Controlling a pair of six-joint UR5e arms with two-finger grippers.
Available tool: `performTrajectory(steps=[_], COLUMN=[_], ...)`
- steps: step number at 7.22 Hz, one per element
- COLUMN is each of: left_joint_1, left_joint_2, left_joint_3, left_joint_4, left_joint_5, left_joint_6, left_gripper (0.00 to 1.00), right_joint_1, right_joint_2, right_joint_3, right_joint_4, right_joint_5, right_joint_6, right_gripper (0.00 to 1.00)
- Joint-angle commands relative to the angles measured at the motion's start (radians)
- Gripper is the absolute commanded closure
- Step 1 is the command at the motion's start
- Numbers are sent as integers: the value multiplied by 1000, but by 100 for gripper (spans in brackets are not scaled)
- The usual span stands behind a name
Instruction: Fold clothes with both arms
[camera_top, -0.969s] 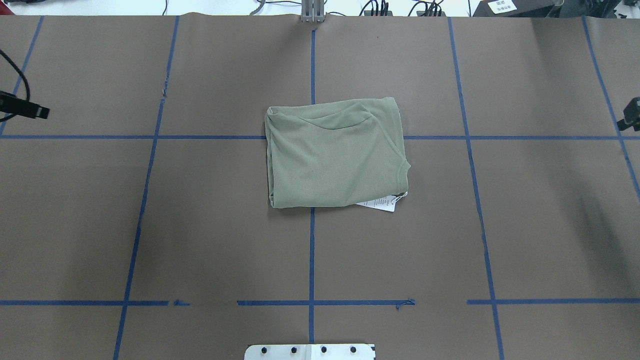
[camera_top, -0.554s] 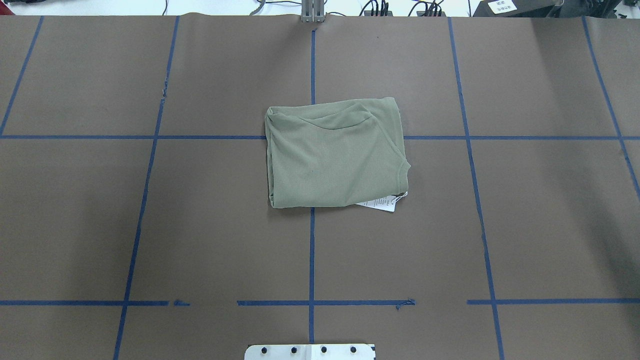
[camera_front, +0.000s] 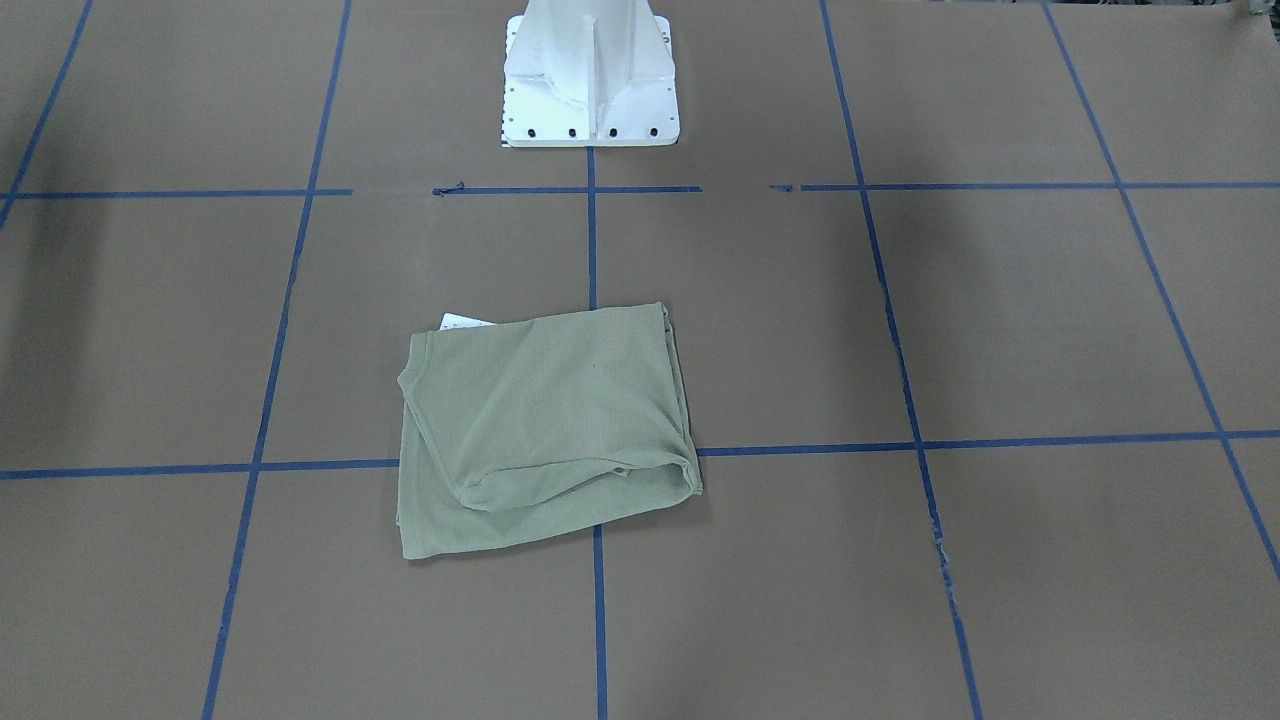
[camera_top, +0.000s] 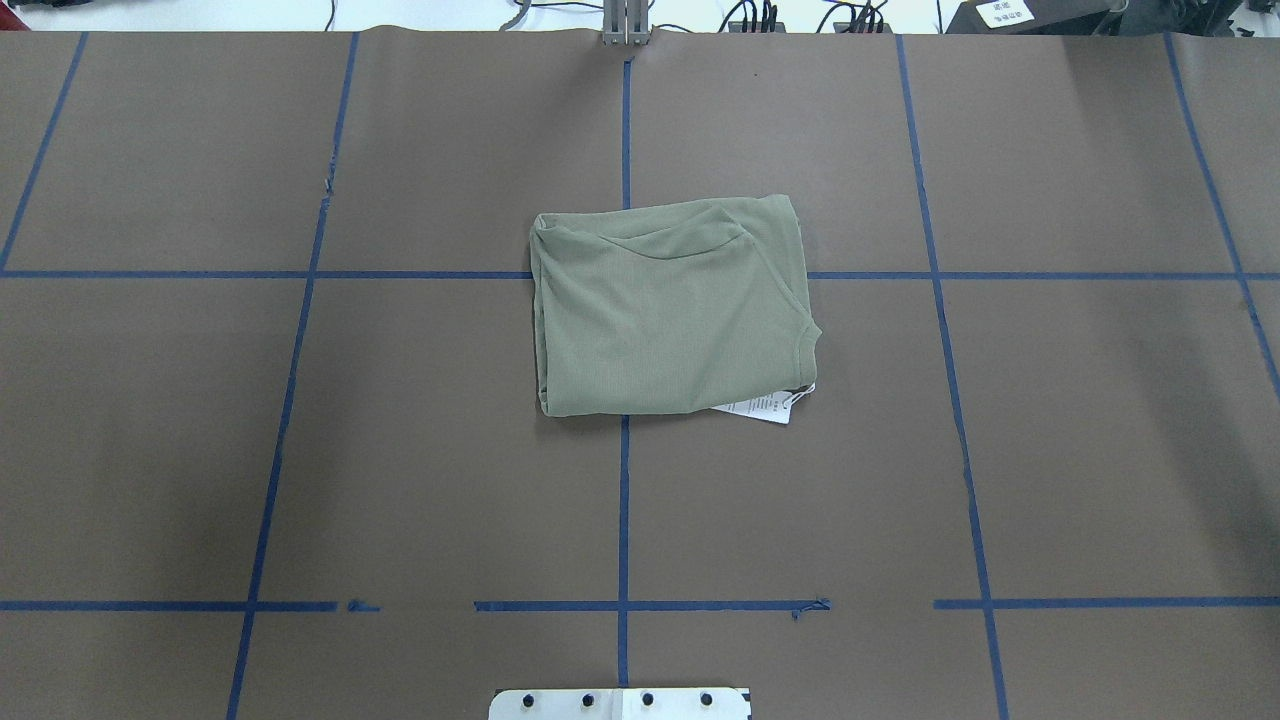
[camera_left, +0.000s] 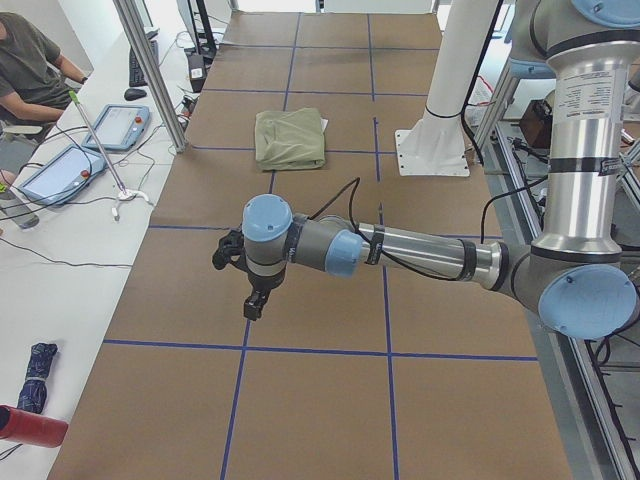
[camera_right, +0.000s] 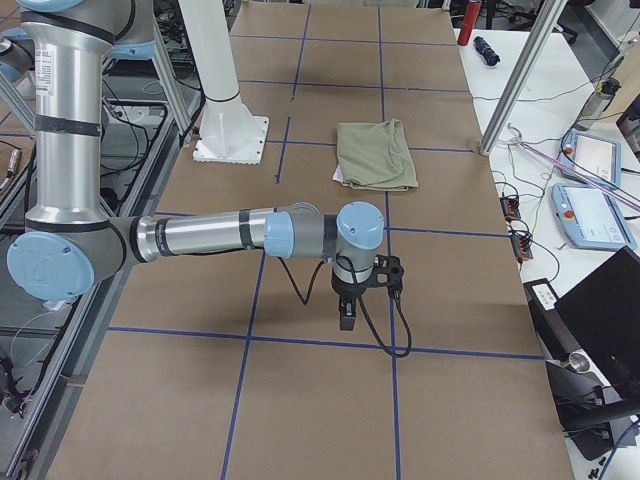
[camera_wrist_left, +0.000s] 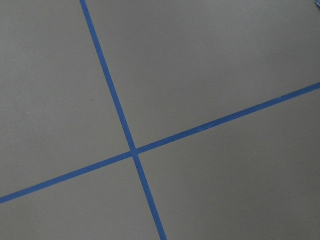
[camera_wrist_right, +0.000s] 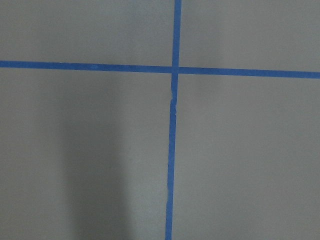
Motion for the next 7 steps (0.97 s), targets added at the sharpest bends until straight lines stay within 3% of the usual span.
performTrajectory(steps=[1, 2, 7], left_joint_1=[-2, -2, 3], left_joint_2=[24, 22, 22], left_joint_3=[-36, -46, -37], left_joint_4=[34, 49, 49], left_joint_5=[-2, -5, -4], left_joint_6=[-7, -55, -95], left_gripper=[0, 0, 0], right_joint_1=[9, 6, -2], right_joint_2=[-23, -51, -51], right_joint_3=[28, 71, 63], right_joint_4=[-9, -9, 1], right_joint_5=[-30, -80, -67], right_joint_6=[-13, -17, -14], right_gripper=[0, 0, 0])
